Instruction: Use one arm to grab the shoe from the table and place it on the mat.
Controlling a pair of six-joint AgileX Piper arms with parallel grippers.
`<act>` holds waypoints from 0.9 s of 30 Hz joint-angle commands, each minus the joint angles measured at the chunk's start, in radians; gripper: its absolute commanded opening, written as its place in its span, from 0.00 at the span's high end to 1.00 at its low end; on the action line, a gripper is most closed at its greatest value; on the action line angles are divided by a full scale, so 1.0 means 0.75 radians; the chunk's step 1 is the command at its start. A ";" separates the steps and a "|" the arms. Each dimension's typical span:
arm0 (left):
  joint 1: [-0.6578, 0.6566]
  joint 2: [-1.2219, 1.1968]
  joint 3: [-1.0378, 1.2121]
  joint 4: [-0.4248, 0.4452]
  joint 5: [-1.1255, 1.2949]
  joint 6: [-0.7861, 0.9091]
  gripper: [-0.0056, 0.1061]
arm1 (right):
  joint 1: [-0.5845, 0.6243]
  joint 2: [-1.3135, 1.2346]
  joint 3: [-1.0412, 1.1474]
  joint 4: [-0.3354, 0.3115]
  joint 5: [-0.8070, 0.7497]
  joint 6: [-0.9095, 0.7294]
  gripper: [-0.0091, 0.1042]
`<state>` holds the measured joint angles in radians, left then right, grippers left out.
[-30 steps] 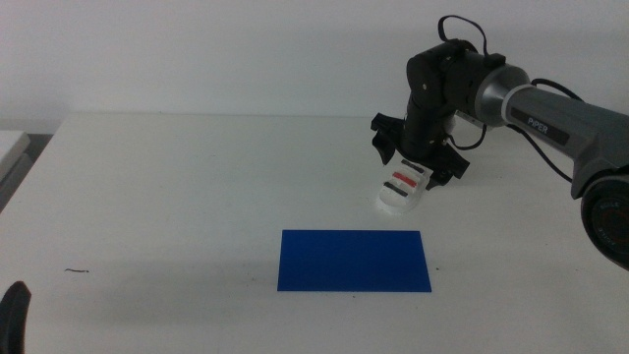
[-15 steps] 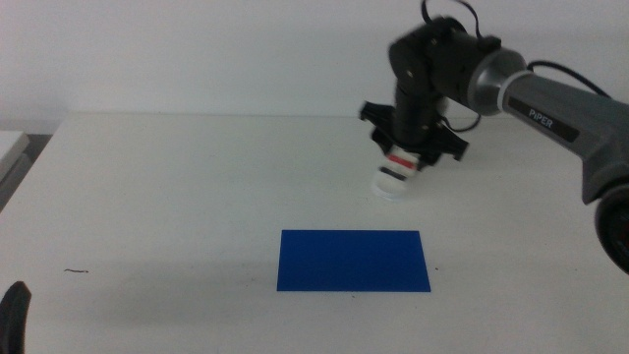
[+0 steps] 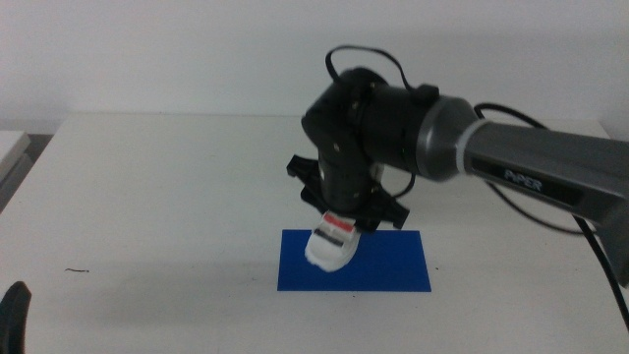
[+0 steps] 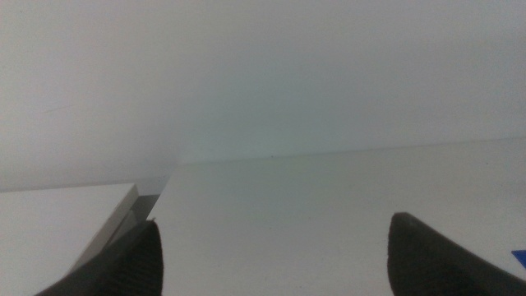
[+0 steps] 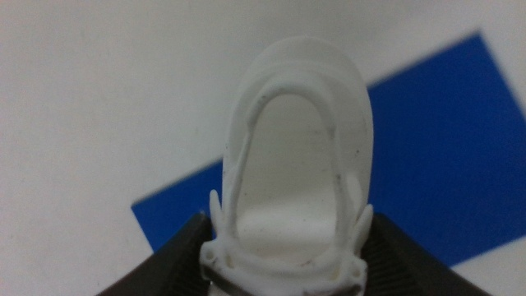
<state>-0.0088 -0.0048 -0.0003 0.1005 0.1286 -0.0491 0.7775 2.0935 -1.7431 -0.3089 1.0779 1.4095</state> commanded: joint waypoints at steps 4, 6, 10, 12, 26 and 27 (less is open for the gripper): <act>-0.001 0.006 0.000 -0.005 -0.017 -0.002 0.11 | 0.020 -0.054 0.139 -0.024 -0.069 0.109 0.77; -0.001 0.006 0.000 -0.005 -0.017 -0.002 0.11 | 0.020 -0.054 0.156 -0.024 -0.069 0.124 0.77; -0.001 0.006 0.000 -0.005 -0.017 -0.002 0.11 | 0.012 -0.054 0.161 -0.035 -0.071 0.150 0.77; -0.001 0.006 0.000 -0.005 -0.017 -0.002 0.11 | 0.012 -0.054 0.161 -0.055 -0.071 0.150 0.77; -0.001 0.006 0.000 -0.005 -0.017 -0.002 0.11 | 0.012 -0.051 0.161 -0.153 -0.053 0.592 0.77; -0.001 0.006 0.000 -0.005 -0.017 -0.002 0.11 | 0.012 -0.051 0.161 -0.169 -0.032 0.756 0.77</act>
<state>-0.0088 -0.0048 -0.0003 0.1005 0.1286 -0.0491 0.7901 2.0702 -1.6266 -0.3971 1.0295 1.8116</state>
